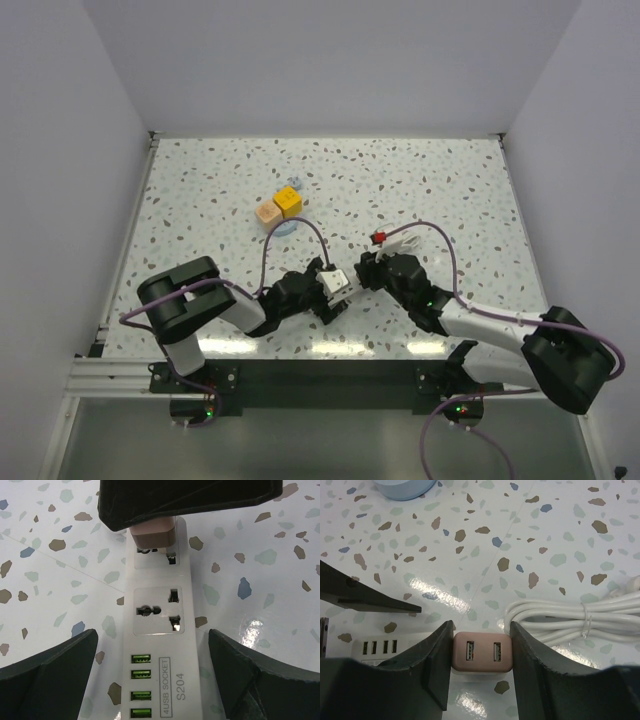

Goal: Insert the plug

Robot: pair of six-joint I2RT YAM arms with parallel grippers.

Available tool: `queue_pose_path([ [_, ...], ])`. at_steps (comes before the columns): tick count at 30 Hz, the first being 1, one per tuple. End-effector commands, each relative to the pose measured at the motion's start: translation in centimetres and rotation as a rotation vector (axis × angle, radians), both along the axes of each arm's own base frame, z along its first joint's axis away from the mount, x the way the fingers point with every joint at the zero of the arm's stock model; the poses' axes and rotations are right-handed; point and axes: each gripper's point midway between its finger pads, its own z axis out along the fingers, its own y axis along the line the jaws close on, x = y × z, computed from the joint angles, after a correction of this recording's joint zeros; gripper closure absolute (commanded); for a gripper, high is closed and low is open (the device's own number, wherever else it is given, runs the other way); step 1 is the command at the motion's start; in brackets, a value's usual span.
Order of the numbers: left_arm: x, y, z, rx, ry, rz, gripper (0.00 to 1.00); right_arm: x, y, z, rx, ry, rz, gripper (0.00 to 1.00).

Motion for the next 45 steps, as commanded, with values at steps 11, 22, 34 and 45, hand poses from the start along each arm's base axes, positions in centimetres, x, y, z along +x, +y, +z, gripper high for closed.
queue_pose_path([
  [11, 0.8, 0.6, 1.3, -0.038, -0.022, 0.037, 0.03, -0.3, -0.5, 0.9, -0.017, -0.04, -0.027, 1.0],
  [22, 1.4, 1.4, 1.0, -0.028, -0.018, 0.07, 0.04, -0.3, -0.4, -0.4, -0.075, -0.029, -0.04, 1.0],
  [34, 2.5, 2.7, 0.9, -0.029, -0.014, 0.115, 0.04, -0.3, -0.8, 0.2, -0.076, -0.041, -0.066, 1.0],
  [45, 2.3, 2.5, 1.0, -0.042, -0.006, 0.091, 0.04, -0.8, 0.6, -1.3, -0.1, -0.03, -0.035, 1.0],
])
